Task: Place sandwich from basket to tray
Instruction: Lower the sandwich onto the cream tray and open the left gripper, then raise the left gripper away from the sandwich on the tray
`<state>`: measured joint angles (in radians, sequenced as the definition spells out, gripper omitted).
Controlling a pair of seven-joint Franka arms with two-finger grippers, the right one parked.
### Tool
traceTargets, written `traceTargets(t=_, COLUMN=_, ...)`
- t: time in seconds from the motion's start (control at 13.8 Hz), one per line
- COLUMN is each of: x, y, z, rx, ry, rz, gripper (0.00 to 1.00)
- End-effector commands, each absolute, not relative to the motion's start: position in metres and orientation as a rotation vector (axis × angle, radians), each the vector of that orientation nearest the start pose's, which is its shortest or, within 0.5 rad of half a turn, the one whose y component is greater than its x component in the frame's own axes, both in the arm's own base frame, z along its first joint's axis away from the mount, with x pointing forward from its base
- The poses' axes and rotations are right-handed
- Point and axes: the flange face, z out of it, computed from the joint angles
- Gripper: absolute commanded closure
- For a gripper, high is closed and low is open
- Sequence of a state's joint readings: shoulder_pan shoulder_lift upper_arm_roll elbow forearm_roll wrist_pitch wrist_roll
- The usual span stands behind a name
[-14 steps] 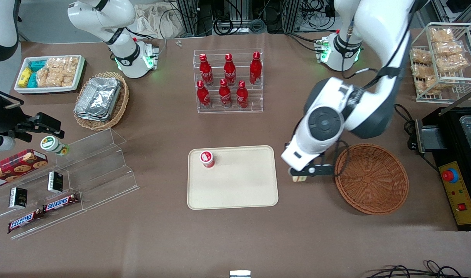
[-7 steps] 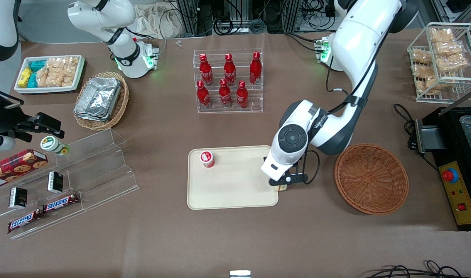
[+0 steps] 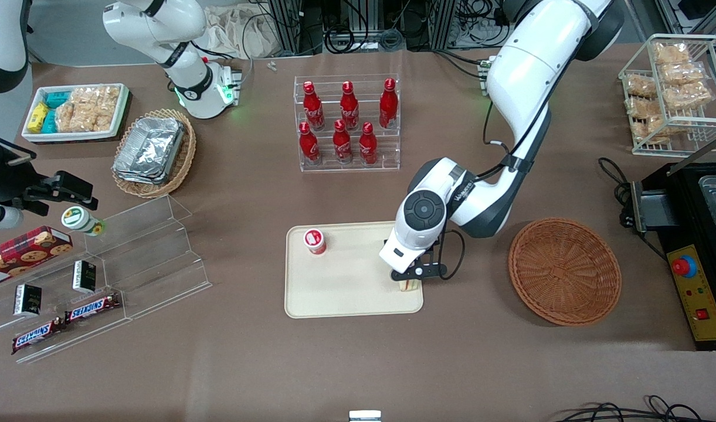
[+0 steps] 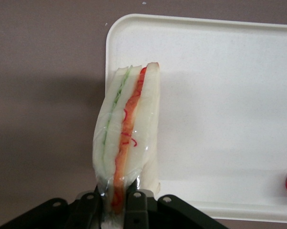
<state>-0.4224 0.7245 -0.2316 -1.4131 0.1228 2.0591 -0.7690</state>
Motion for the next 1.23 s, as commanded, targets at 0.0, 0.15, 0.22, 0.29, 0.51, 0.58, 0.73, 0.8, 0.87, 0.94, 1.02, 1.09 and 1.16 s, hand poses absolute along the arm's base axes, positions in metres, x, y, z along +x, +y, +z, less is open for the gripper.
traceTargets(t=0.0, x=0.594, y=-0.411, z=0.264, rx=-3.138, ry=-0.177, rz=0.128, gripper=0.72)
traceTargets(t=0.15, x=0.593, y=-0.411, z=0.261, rx=-3.136, ry=-0.169, rz=0.134, gripper=0.48)
traceTargets(t=0.22, x=0.593, y=-0.411, z=0.263, rx=-3.138, ry=-0.167, rz=0.133, gripper=0.39)
traceTargets(t=0.29, x=0.595, y=-0.409, z=0.266, rx=-3.139, ry=-0.174, rz=0.126, gripper=0.21)
traceTargets(t=0.51, x=0.602, y=-0.400, z=0.296, rx=-3.144, ry=-0.197, rz=0.090, gripper=0.04)
traceTargets(t=0.58, x=0.603, y=-0.393, z=0.311, rx=-3.126, ry=-0.196, rz=0.090, gripper=0.03)
traceTargets(t=0.73, x=0.615, y=-0.360, z=0.339, rx=-3.101, ry=-0.233, rz=0.095, gripper=0.04)
traceTargets(t=0.8, x=0.620, y=-0.340, z=0.353, rx=-3.100, ry=-0.210, rz=0.117, gripper=0.04)
traceTargets(t=0.87, x=0.623, y=-0.321, z=0.366, rx=-3.086, ry=-0.154, rz=0.159, gripper=0.04)
traceTargets(t=0.94, x=0.623, y=-0.301, z=0.379, rx=-3.062, ry=-0.103, rz=0.211, gripper=0.04)
traceTargets(t=1.02, x=0.622, y=-0.284, z=0.393, rx=-3.045, ry=-0.056, rz=0.246, gripper=0.04)
traceTargets(t=1.09, x=0.623, y=-0.263, z=0.407, rx=-3.035, ry=-0.007, rz=0.272, gripper=0.04)
traceTargets(t=1.16, x=0.624, y=-0.242, z=0.421, rx=-3.022, ry=0.040, rz=0.296, gripper=0.02)
